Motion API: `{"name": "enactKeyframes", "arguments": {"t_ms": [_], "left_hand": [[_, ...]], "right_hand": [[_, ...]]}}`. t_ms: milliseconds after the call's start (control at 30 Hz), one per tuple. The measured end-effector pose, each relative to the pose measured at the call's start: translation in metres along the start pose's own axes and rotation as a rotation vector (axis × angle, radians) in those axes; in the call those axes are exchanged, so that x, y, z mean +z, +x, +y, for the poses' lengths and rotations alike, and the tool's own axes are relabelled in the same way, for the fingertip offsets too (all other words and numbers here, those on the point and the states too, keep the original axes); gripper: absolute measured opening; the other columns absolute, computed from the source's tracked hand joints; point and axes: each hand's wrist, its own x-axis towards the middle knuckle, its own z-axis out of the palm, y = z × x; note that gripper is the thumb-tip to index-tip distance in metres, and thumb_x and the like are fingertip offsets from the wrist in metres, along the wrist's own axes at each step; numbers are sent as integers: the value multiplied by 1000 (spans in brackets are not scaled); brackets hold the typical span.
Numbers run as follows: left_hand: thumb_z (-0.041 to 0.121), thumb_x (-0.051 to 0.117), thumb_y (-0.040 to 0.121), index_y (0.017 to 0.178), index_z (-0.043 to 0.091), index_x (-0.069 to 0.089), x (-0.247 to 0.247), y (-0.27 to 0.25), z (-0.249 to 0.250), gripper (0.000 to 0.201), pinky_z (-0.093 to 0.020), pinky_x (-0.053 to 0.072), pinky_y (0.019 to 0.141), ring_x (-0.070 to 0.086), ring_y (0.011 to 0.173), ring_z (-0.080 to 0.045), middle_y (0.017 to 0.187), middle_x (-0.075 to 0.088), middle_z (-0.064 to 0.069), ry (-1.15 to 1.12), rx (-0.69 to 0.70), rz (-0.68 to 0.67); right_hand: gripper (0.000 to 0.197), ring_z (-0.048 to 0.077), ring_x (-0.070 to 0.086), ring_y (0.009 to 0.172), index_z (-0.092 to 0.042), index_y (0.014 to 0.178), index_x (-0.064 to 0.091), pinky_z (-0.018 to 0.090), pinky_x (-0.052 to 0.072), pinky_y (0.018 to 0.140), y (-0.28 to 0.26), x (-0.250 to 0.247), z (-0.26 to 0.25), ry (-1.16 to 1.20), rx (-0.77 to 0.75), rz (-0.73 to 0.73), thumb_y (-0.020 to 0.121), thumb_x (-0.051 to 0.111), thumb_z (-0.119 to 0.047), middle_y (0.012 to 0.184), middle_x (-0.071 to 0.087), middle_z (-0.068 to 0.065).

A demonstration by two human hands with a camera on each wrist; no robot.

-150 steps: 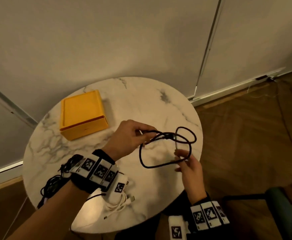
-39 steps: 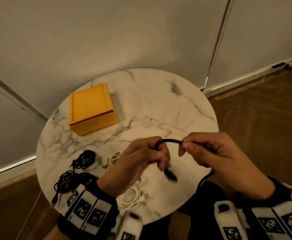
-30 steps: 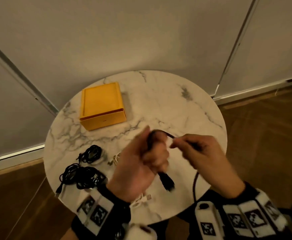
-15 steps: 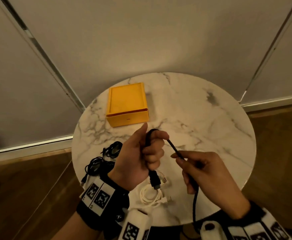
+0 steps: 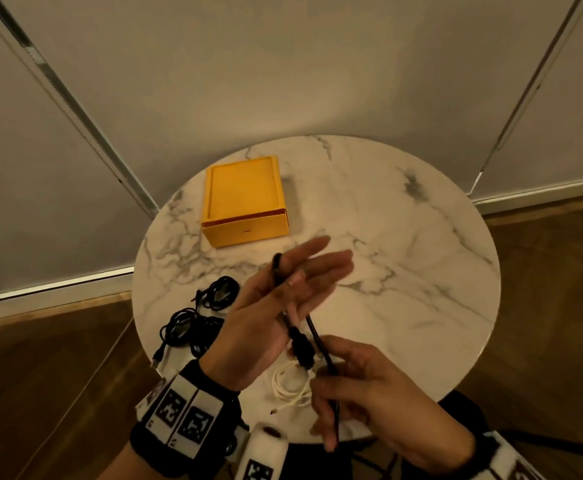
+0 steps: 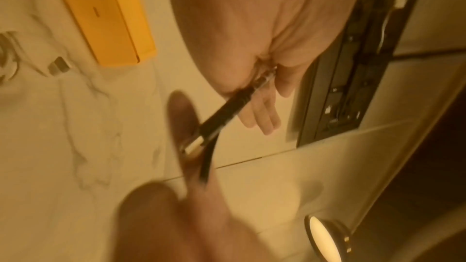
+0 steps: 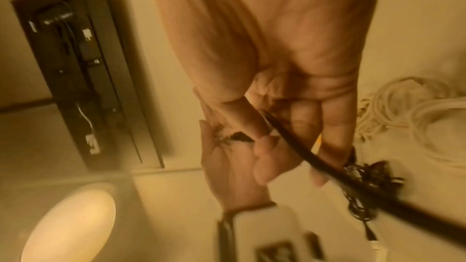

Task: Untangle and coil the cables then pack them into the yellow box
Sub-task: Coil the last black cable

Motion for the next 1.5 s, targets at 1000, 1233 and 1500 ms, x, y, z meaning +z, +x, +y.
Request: {"name": "enactKeyframes", "arguments": {"t_ms": [1000,1233,1500], "left_hand": [[55,46,92,63,10,59,-31,-40,-5,55,-19,19,38,26,31,-7,40,40,1,225,-556,-127],[37,38,100,80,6,62,-25,-33,-18,44,-21,29,42,25,32,-10,40,32,4,-357,-507,-249],[40,56,93,85,10,63,-18,-25,-20,32,-18,24,40,21,36,-7,41,37,10,-366,-458,-10]], "right_hand": [[22,3,37,48,-2,100,71,14,32,50,27,-27,-14,-351,-273,56,88,65,-19,50,48,-7],[35,10,26,48,-26,62,66,21,23,47,32,-17,-9,-255,-376,47,94,52,-24,51,34,2],[36,7,29,48,-8,64,61,23,28,49,42,-25,-9,-297,-449,298,89,57,-33,49,36,-10]]}}
